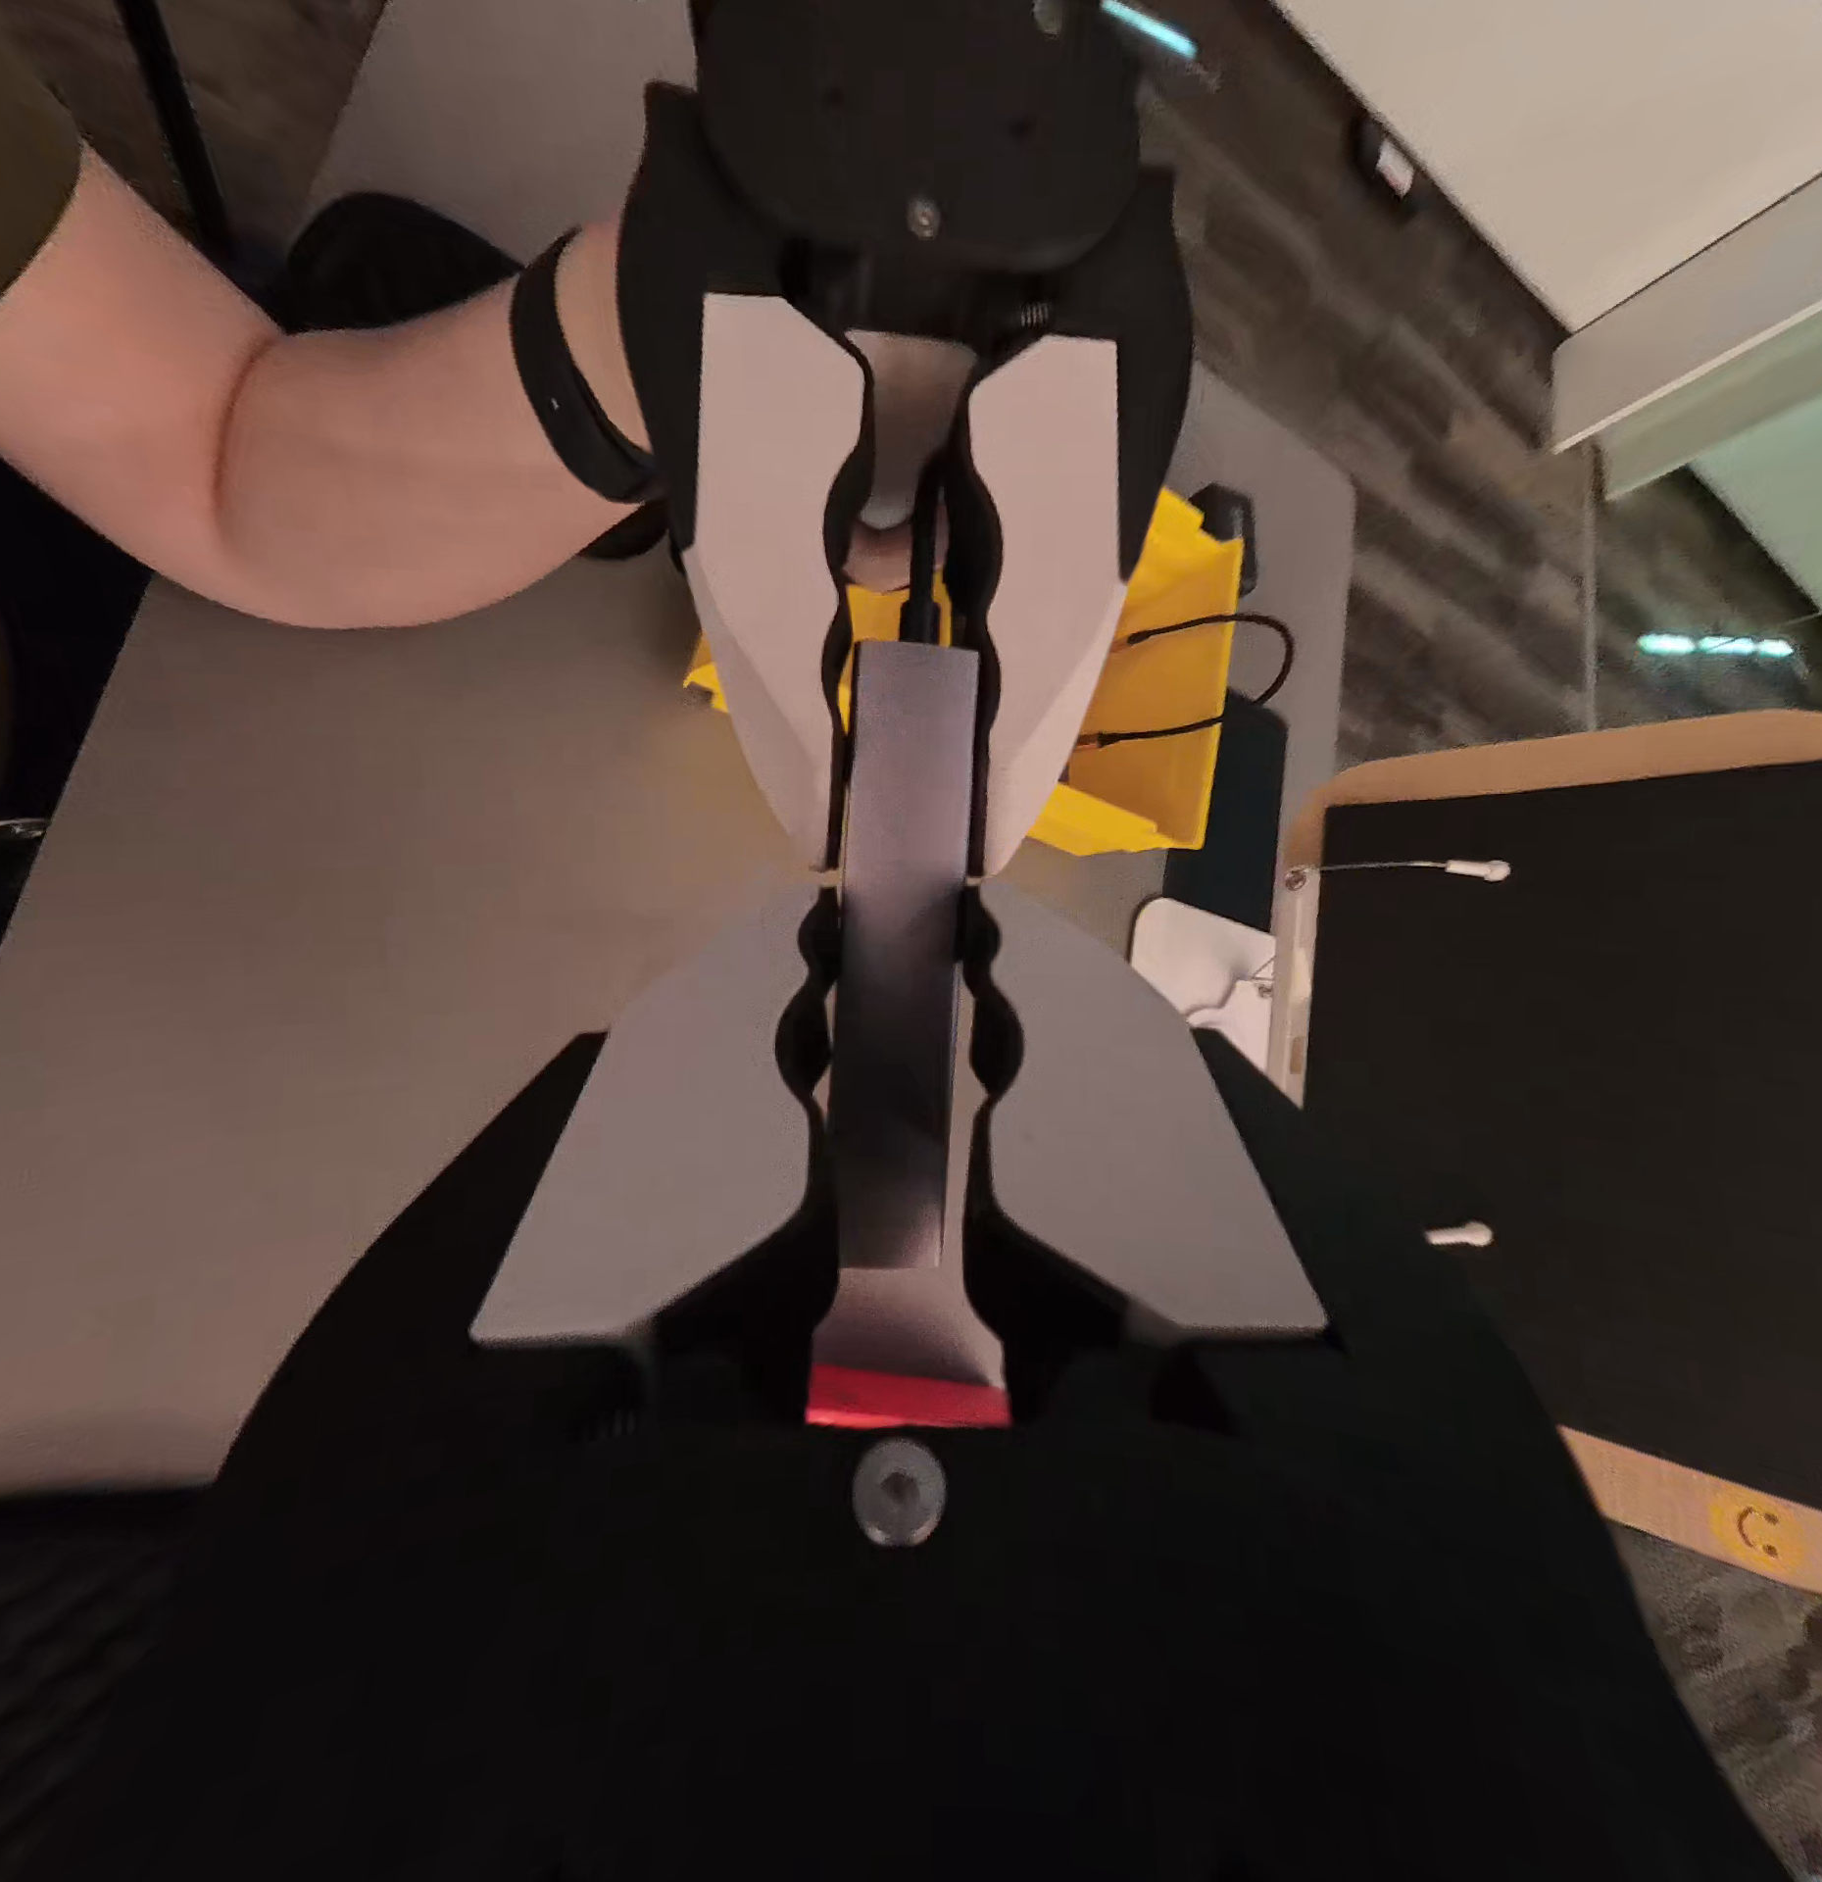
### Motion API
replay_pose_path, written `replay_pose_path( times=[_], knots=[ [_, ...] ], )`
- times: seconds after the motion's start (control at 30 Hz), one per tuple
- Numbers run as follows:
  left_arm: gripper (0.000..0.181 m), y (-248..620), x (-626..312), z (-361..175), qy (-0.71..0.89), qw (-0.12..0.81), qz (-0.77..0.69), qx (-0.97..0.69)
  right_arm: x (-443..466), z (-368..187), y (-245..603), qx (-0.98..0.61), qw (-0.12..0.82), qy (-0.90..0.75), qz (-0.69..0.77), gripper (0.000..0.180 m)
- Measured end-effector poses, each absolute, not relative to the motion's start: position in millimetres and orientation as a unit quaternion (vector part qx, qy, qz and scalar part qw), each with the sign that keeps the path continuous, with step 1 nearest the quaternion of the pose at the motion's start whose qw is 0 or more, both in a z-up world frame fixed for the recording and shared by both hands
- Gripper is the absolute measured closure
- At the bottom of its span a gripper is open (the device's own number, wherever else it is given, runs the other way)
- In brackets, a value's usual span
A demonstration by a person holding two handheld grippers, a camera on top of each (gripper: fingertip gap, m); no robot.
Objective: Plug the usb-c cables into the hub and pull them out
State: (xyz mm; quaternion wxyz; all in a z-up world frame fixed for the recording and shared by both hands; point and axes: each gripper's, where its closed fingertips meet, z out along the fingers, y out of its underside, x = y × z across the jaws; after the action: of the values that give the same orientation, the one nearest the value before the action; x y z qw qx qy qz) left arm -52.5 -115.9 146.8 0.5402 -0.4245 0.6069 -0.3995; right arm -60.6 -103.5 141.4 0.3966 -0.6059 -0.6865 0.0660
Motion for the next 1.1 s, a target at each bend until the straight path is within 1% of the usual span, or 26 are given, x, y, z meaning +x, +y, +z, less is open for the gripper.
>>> replay_pose_path(
  times=[0.07,0.13,0.17,0.23,0.27,0.3,0.4,0.5,0.63,0.77,0.97,1.1],
  knots=[
    [0.157,-115,-53,147,0.606,0.548,-0.394,-0.421,-61,142,-103,-0.610,0.389,-0.687,0.074,0.155],
    [0.156,-113,-56,156,0.584,0.571,-0.406,-0.411,-53,145,-97,-0.616,0.389,-0.683,0.048,0.155],
    [0.150,-111,-60,164,0.563,0.587,-0.416,-0.407,-48,148,-94,-0.614,0.395,-0.683,0.030,0.155],
    [0.130,-107,-74,177,0.529,0.607,-0.433,-0.405,-36,162,-90,-0.616,0.413,-0.671,0.012,0.155],
    [0.124,-104,-83,183,0.512,0.616,-0.437,-0.407,-29,174,-90,-0.616,0.428,-0.661,0.011,0.155],
    [0.122,-101,-94,188,0.495,0.627,-0.440,-0.410,-22,188,-90,-0.613,0.446,-0.652,0.008,0.155],
    [0.130,-96,-126,199,0.459,0.651,-0.446,-0.408,13,229,-96,-0.620,0.477,-0.623,0.008,0.156],
    [0.132,-92,-149,204,0.434,0.667,-0.446,-0.410,72,233,-92,-0.675,0.442,-0.591,-0.017,0.155],
    [0.132,-90,-156,201,0.433,0.664,-0.436,-0.426,150,185,-80,-0.771,0.354,-0.530,-0.007,0.155],
    [0.133,-92,-145,199,0.443,0.659,-0.430,-0.431,212,106,-63,-0.842,0.274,-0.465,-0.003,0.155],
    [0.134,-96,-120,191,0.471,0.641,-0.417,-0.439,232,-20,-41,-0.881,0.168,-0.440,0.050,0.155],
    [0.134,-96,-108,185,0.485,0.633,-0.407,-0.445,234,-80,-35,-0.894,0.089,-0.434,0.068,0.155]
  ],
)
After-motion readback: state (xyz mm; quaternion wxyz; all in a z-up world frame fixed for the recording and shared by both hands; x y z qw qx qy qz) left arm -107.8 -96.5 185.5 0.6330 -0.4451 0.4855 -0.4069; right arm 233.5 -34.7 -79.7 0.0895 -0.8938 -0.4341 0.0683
